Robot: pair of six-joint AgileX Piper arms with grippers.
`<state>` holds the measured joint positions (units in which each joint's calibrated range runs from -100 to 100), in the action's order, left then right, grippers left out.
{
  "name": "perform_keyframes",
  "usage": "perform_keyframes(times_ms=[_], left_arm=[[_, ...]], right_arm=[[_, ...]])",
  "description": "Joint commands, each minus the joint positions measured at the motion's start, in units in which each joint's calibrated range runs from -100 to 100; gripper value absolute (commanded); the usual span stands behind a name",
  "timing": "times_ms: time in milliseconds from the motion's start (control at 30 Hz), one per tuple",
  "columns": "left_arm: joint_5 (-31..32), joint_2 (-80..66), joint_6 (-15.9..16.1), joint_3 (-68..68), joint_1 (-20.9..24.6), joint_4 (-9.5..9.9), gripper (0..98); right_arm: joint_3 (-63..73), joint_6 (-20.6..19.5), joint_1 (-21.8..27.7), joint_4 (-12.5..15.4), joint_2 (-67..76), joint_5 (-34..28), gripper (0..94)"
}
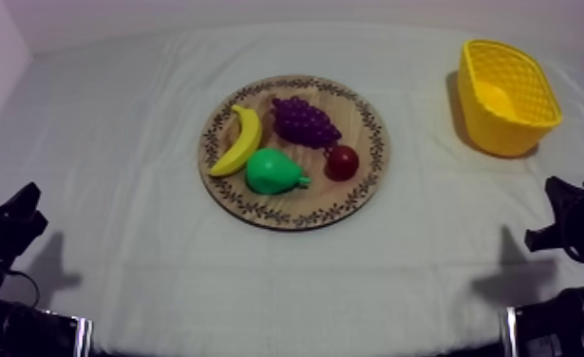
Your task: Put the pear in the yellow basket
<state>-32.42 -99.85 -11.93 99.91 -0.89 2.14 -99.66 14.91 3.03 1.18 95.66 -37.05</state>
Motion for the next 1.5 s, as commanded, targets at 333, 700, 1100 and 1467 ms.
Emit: perform_keyframes(times_ms=[333,700,1100,1467], left_arm=[[0.0,0.0,0.0,0.0,0.0,0.03,0.1],[0.0,0.0,0.0,0.0,0.0,0.03,0.1],[0.0,0.0,0.0,0.0,0.0,0.03,0.1],[0.0,0.0,0.0,0.0,0.0,0.03,0.1]], right_arm=[[-0.1,-3.7,0.0,0.0,0.0,0.2,0.4],[-0.1,1.5,-4.5,0.0,0.0,0.2,0.4],[-0.1,-3.0,-12.3,0.0,0.1,0.2,0.5],[1.1,-0.5,-18.2,0.8,-9.6,5.8,0.6]])
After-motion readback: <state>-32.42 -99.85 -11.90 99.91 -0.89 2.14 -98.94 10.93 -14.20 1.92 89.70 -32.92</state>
